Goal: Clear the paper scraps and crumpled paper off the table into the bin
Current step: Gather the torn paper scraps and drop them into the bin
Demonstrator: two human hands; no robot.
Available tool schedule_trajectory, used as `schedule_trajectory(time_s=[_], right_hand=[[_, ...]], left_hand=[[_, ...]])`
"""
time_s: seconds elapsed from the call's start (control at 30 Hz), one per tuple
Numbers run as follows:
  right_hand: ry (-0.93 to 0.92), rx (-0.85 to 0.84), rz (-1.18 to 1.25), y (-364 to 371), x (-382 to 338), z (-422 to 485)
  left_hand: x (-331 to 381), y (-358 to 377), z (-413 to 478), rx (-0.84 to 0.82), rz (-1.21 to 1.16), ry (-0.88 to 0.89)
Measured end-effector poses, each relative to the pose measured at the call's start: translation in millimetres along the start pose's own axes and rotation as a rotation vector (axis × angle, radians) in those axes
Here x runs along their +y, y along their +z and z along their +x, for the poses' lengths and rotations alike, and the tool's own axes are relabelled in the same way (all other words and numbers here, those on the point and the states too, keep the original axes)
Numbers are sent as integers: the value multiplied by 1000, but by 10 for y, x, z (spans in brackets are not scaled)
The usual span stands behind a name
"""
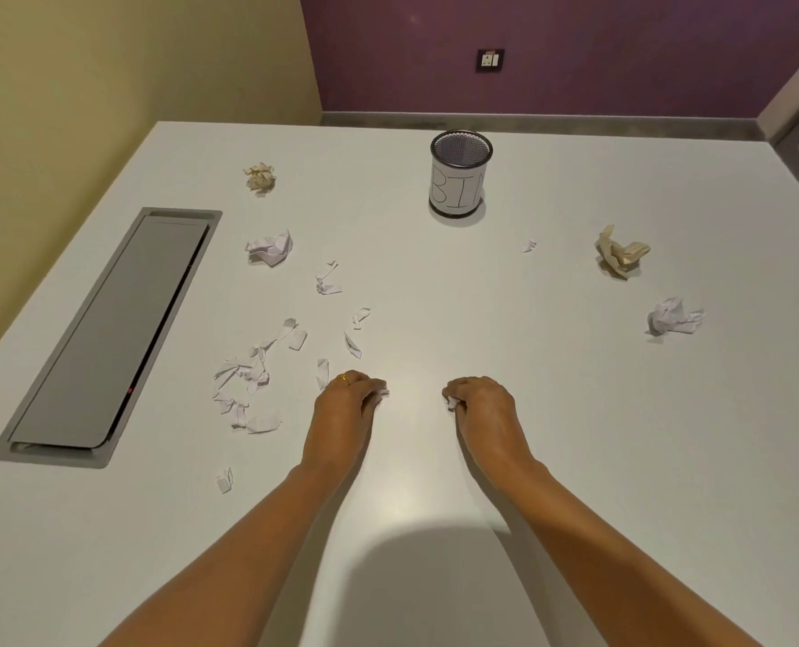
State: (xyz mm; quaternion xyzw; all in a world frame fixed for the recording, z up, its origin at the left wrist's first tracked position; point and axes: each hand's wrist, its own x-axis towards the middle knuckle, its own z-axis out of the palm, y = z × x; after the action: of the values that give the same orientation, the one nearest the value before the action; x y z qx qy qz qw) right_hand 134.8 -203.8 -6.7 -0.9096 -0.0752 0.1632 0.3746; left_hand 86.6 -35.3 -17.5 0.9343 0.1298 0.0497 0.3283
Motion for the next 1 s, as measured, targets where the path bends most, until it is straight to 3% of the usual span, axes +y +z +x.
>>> schedule_trajectory(time_s=[0.07,0.3,0.43,0.67,0.73,0.9,1.0], right_hand=[[8,10,94,-61,-76,101],[-128,92,-15,-410,-447,865],[-62,202,131,-684,-708,1464],[-131,460,47,-1180,-1049,2369],[-121,449,-3,-1263,-1089,2581],[-117,310,-198,-1237,-1086,2904],[-124,221,-169,-1182,-1061,2986]], left_hand=[[27,-28,68,29,-27,-28],[223,-191,666,123,-66,-33],[433,-339,1221,201,-74,29],[788,-486,2162,288,-452,-69],[884,-496,2391,300,-521,-88],[1013,-455,2780,220,-434,9],[1071,-404,2933,205,-418,14]])
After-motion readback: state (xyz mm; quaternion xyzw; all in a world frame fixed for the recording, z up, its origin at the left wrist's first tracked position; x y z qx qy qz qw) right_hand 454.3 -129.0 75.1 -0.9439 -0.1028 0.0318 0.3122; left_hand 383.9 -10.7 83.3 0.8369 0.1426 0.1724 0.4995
